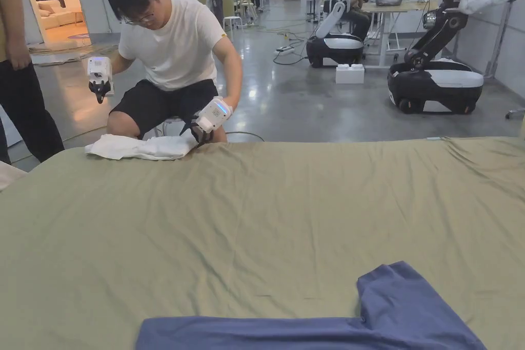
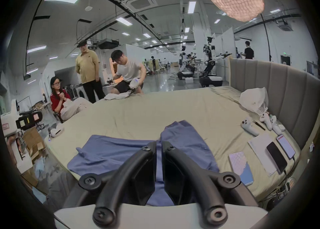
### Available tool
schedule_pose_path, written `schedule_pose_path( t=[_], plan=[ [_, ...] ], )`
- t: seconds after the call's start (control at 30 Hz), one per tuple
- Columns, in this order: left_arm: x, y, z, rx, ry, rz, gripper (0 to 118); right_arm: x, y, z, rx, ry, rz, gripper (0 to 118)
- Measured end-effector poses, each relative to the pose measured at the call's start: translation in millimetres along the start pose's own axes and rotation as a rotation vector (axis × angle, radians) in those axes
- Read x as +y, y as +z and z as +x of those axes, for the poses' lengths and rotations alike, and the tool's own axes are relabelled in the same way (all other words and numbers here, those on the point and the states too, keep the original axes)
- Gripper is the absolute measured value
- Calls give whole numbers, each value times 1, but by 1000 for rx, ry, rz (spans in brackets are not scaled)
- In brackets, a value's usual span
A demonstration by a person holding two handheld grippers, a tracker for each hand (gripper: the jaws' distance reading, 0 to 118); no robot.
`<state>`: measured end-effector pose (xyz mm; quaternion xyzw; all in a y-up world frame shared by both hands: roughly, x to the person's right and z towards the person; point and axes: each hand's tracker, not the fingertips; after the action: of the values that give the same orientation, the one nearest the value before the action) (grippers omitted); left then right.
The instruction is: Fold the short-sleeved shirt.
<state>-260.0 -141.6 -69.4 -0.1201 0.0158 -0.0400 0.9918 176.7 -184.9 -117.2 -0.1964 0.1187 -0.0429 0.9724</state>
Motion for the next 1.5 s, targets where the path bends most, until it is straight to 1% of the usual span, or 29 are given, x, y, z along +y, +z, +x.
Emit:
schedule_pose_path(
  t=[0.1,0.17,0.23,0.3,0.43,0.47,0.5,0.57,0.6,0.63,0.7,0.77,0.8,0.83,0.87,0.93,0.97,1.03,1.07,1.13,1.2,1.23,1.27,1.3,1.33,1.37,1.4,1.47,1.5],
  plan=[
    [-4,-3,5,-20,-9,-15,0,-6,-3,-9,12,25,-2,0],
    [-11,-8,3,-36,-11,-18,0,-5,-8,-13,-12,41,-41,0],
    [-14,-16,-1,-58,49,-63,0,-7,-11,-12,3,39,-33,0],
    [-15,-21,-9,-71,94,-55,0,-6,-12,-12,15,33,-43,0],
    [-15,-68,-28,-92,107,-129,0,-9,-16,-9,14,37,-64,0],
    [-17,-90,-37,-106,143,-165,8,-11,-18,-7,12,33,-68,0],
    [-19,-116,-46,-119,187,-244,22,-13,-20,-5,10,23,-81,0],
    [-33,-172,-64,-138,262,-321,58,-18,-22,1,0,0,-105,0],
    [-42,-196,-71,-129,267,-294,61,-21,-22,4,-9,-8,-115,0],
    [-49,-221,-76,-112,265,-329,60,-23,-22,6,-22,-15,-133,0],
    [-62,-280,-79,-45,224,-510,60,-29,-21,13,-56,-27,-170,0],
    [-84,-323,-90,-54,274,-596,60,-37,-20,24,-97,-38,-217,0],
    [-94,-339,-93,-8,301,-629,60,-40,-20,29,-116,-42,-238,0],
    [-102,-351,-92,16,283,-668,58,-43,-19,34,-137,-43,-253,0],
    [-111,-360,-91,40,278,-690,53,-46,-18,39,-157,-53,-269,0],
    [-125,-374,-91,25,261,-712,38,-51,-17,50,-184,-89,-296,0],
    [-133,-377,-90,23,263,-719,33,-54,-18,55,-197,-109,-306,0],
    [-133,-374,-88,40,271,-690,20,-57,-22,63,-207,-131,-319,0],
    [-131,-373,-87,51,280,-681,12,-58,-26,66,-206,-136,-325,0],
    [-128,-372,-80,23,249,-694,5,-56,-39,74,-186,-151,-350,0],
    [-127,-377,-71,27,178,-720,4,-46,-61,83,-147,-126,-365,2],
    [-126,-378,-66,31,146,-733,4,-37,-74,88,-151,-117,-360,14],
    [-127,-382,-63,33,120,-755,4,-26,-90,94,-150,-115,-359,29],
    [-127,-385,-61,36,101,-773,4,-15,-108,102,-146,-116,-365,38],
    [-127,-388,-60,36,103,-782,4,-7,-127,111,-141,-120,-362,38],
    [-125,-390,-58,33,85,-797,4,2,-150,122,-139,-131,-363,66],
    [-124,-391,-56,31,61,-806,4,9,-174,133,-145,-146,-398,72],
    [-124,-392,-51,30,29,-819,4,14,-218,157,-185,-138,-432,71],
    [-120,-386,-44,31,11,-823,4,13,-242,168,-214,-133,-486,71]
  ],
)
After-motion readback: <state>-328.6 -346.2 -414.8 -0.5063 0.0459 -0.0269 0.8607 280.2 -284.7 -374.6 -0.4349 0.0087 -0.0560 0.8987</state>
